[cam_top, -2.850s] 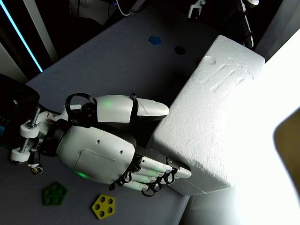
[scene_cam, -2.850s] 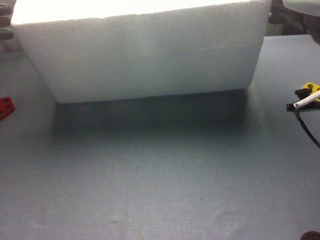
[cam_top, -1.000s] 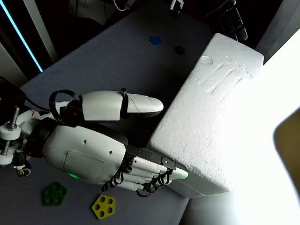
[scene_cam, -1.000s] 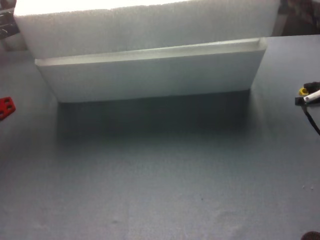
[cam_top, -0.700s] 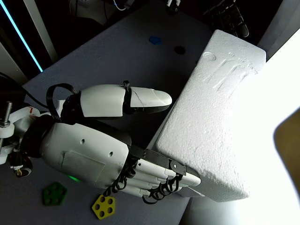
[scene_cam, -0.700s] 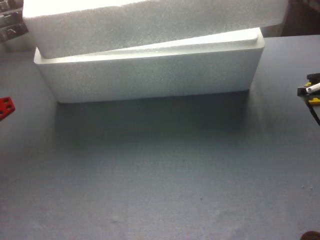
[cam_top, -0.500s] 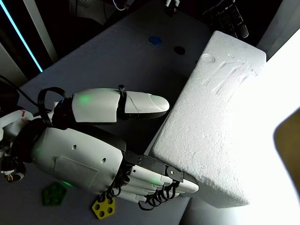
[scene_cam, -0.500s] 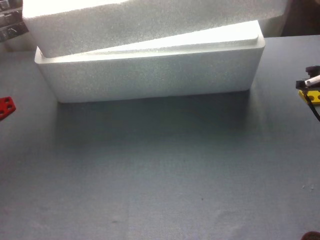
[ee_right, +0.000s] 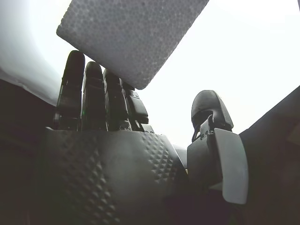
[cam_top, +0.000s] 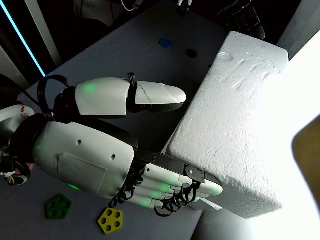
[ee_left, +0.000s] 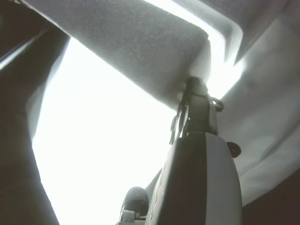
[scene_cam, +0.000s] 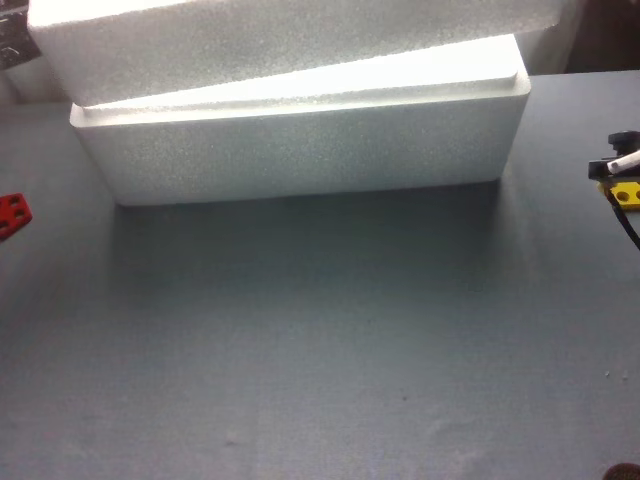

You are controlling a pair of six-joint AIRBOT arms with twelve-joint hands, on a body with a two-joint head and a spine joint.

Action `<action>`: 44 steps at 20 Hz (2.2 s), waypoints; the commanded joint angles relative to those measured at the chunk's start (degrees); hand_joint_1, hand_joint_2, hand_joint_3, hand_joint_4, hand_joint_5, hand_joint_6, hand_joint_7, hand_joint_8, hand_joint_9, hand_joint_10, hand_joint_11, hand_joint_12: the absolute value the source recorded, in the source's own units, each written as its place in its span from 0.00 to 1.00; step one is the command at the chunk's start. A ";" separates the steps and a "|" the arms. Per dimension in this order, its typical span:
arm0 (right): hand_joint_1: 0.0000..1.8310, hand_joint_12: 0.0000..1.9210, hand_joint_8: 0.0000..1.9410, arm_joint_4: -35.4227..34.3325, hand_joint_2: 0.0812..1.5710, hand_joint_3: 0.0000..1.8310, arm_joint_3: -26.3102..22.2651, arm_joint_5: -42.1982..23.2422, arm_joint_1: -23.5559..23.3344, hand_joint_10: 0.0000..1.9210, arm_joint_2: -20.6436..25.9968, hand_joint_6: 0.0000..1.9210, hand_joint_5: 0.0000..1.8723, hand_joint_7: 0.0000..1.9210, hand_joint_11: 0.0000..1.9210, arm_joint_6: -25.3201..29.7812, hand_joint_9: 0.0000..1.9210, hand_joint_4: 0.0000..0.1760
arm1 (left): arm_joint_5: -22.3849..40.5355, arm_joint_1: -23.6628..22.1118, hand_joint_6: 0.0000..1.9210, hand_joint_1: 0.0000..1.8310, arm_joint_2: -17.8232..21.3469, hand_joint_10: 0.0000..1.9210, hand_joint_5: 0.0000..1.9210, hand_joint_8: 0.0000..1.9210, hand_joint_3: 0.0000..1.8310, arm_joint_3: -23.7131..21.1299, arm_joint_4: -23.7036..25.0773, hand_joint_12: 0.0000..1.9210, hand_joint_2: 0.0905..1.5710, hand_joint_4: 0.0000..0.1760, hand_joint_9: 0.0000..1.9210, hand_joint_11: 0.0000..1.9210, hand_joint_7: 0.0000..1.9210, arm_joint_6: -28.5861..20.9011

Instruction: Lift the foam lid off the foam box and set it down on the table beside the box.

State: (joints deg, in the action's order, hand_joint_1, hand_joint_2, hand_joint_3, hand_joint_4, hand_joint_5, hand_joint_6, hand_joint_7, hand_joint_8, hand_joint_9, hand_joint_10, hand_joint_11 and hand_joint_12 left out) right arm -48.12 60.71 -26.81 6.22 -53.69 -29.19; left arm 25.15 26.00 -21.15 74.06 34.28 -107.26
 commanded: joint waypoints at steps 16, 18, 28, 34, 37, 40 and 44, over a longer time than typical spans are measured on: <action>0.03 0.33 0.00 4.79 0.74 0.00 -6.32 -0.39 -1.47 0.00 3.36 0.00 0.05 0.08 0.00 0.32 0.09 0.00 | 13.81 0.69 0.00 0.00 2.59 0.01 0.04 0.00 0.00 -0.18 -2.39 0.67 0.69 0.10 0.08 0.00 0.06 -4.68; 0.02 0.35 0.00 5.21 0.75 0.00 -7.14 -0.40 -1.47 0.00 3.83 0.00 0.06 0.09 0.00 0.33 0.09 0.00 | 14.27 1.11 0.00 0.00 2.98 0.00 0.04 0.00 0.00 -0.33 -2.53 0.64 0.69 0.10 0.09 0.00 0.06 -4.86; 0.00 0.33 0.00 5.88 0.74 0.00 -10.23 -0.40 -1.74 0.00 5.66 0.00 0.07 0.09 0.00 0.35 0.10 0.00 | 16.95 5.97 0.00 0.00 5.21 0.00 0.03 0.00 0.00 0.12 -4.71 0.64 0.69 0.10 0.07 0.00 0.03 -4.90; 0.03 0.32 0.00 6.33 0.73 0.00 -13.05 -0.41 -2.07 0.00 7.48 0.00 0.06 0.09 0.00 0.36 0.09 0.00 | 16.77 6.70 0.00 0.00 5.51 0.00 0.02 0.00 0.00 2.34 -5.31 0.41 0.68 0.12 0.01 0.00 0.00 -4.80; 0.03 0.34 0.00 6.62 0.73 0.00 -14.32 -0.41 -2.05 0.00 7.95 0.00 0.07 0.10 0.00 0.38 0.10 0.00 | 16.93 8.11 0.00 0.00 6.12 0.00 0.03 0.00 0.00 2.60 -5.69 0.35 0.67 0.15 0.01 0.00 0.01 -5.55; 0.04 0.34 0.00 6.73 0.73 0.00 -15.42 -0.41 -2.04 0.00 8.15 0.00 0.07 0.09 0.00 0.40 0.09 0.00 | 16.93 10.53 0.00 0.00 7.35 0.00 0.02 0.00 0.00 1.81 -6.42 0.30 0.69 0.13 0.00 0.00 0.00 -5.70; 0.03 0.36 0.00 7.00 0.72 0.00 -16.38 -0.40 -1.91 0.00 8.30 0.00 0.07 0.09 0.00 0.40 0.09 0.00 | 17.28 11.46 0.00 0.00 8.11 0.00 0.02 0.00 0.00 2.28 -6.47 0.23 0.70 0.11 0.00 0.00 0.00 -6.25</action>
State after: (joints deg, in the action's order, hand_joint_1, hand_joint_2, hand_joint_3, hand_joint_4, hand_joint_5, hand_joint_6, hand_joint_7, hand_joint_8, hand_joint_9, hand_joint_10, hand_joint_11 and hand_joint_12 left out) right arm -44.03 45.06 -24.73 5.13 -45.43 -29.17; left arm 33.56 38.85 -13.74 76.49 31.03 -112.60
